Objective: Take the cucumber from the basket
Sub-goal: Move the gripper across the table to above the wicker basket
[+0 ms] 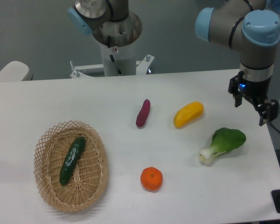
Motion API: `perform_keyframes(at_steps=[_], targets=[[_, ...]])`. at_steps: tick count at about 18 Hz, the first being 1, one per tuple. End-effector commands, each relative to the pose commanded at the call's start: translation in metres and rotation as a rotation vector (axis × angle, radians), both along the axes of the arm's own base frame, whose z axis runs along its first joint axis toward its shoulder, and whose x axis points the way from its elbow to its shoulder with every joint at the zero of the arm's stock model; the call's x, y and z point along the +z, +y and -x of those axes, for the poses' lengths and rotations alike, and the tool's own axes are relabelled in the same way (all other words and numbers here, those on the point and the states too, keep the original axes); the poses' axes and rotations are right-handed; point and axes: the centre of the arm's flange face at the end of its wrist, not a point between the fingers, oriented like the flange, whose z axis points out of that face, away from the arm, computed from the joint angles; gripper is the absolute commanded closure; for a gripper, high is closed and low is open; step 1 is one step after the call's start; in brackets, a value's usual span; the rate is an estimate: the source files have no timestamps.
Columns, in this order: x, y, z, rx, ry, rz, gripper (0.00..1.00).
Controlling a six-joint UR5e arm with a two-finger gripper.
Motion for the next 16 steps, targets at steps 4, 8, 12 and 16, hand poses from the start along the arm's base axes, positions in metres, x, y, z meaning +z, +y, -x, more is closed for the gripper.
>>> perform_keyframes(at_steps=[4, 8, 12, 16], targets=[[-0.002, 0.000, -0.002, -0.003, -0.008, 0.002, 0.00], [-0.012, 0.010, -0.017, 0.045, -0.040, -0.022, 0.00], [-0.016, 0.041, -0.048, 0.286, -0.084, -0.089, 0.00], [-0.010, 0.086, -0.097, 0.541, -0.131, -0.179, 0.00]])
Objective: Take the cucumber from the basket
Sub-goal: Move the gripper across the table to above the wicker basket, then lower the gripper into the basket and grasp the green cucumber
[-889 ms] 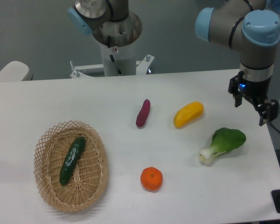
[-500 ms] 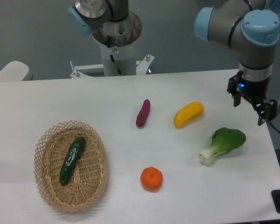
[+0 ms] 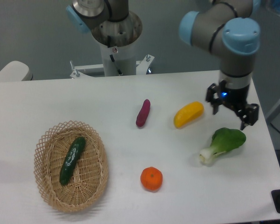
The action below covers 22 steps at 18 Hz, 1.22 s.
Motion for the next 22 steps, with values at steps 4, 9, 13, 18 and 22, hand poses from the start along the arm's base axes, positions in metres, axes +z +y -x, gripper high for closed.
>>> perform_keyframes(at_steps=[4, 9, 13, 18, 22], targets=[[0.002, 0.035, -0.059, 0.179, -0.066, -0.045, 0.00], [-0.027, 0.065, -0.144, 0.244, -0.152, -0.027, 0.00], [-0.036, 0.089, -0.201, 0.295, -0.207, -0.043, 0.00], [-0.059, 0.129, -0.267, 0.253, -0.241, -0.015, 0.00], [-0.088, 0.152, -0.294, 0.222, -0.249, 0.013, 0.00]])
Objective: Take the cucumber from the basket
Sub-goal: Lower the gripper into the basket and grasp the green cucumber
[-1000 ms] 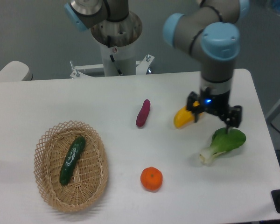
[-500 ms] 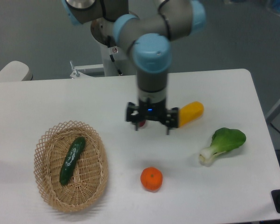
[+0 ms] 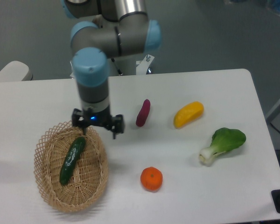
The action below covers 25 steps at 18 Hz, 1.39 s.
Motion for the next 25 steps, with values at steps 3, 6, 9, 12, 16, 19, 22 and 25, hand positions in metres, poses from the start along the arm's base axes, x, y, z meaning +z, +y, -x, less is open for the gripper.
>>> perform_keyframes(at_steps=[3, 6, 9, 12, 16, 19, 22, 25], targets=[[-0.013, 0.013, -0.013, -0.041, 0.005, -0.009, 0.00], [-0.031, 0.022, -0.019, -0.063, 0.000, 0.001, 0.00], [-0.044, 0.030, -0.024, -0.077, 0.002, -0.003, 0.00], [-0.061, 0.034, -0.027, -0.084, -0.001, 0.009, 0.00], [-0.071, 0.038, -0.033, -0.096, -0.005, 0.024, 0.00], [-0.082, 0.039, -0.033, -0.098, -0.013, 0.041, 0.00], [-0.087, 0.039, -0.035, -0.099, -0.017, 0.049, 0.00], [-0.091, 0.041, -0.040, -0.107, -0.019, 0.055, 0.05]])
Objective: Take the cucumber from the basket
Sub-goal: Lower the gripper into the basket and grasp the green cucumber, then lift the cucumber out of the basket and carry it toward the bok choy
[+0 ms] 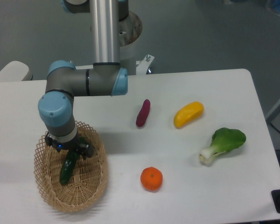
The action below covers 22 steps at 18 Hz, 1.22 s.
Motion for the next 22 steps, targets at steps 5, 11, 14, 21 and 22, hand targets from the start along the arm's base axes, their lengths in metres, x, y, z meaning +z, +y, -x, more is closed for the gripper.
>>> perform_keyframes(at_steps=[5, 11, 14, 21, 22], targets=[[0.006, 0.001, 0.001, 0.000, 0.003, -0.010, 0.60], [0.014, 0.005, 0.003, -0.005, 0.012, -0.025, 0.81], [0.025, 0.010, 0.008, -0.015, 0.030, -0.042, 0.81], [0.106, 0.003, 0.058, -0.057, 0.102, -0.144, 0.82], [0.115, -0.002, 0.073, -0.067, 0.115, -0.152, 0.82]])
